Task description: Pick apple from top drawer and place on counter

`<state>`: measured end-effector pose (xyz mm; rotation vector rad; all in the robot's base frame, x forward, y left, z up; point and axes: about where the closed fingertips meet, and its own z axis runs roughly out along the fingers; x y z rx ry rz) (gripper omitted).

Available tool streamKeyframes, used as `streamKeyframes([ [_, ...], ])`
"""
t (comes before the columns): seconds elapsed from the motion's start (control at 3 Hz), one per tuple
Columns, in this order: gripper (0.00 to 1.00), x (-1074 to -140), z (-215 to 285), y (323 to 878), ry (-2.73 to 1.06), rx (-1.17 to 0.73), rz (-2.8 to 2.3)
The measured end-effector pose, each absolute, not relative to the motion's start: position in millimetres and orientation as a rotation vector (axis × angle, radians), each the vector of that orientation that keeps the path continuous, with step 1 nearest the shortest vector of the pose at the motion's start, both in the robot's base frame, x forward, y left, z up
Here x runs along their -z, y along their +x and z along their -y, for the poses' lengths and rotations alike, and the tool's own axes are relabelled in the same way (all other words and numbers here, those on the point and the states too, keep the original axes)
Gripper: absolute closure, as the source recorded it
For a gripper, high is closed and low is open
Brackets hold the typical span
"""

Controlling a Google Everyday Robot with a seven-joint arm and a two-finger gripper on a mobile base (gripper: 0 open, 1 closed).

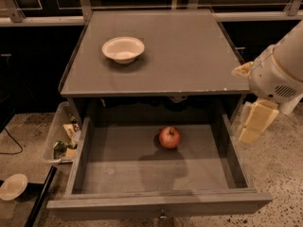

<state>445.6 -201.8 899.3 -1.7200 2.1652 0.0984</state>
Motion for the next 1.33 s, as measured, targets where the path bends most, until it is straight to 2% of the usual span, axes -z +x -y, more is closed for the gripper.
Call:
streamKeyframes([
  [0.67, 0.0, -829, 186, 449, -1.75, -0.25, -2.137],
  [1.33, 0.0, -786, 189, 458, -1.665, -0.3, -2.175],
])
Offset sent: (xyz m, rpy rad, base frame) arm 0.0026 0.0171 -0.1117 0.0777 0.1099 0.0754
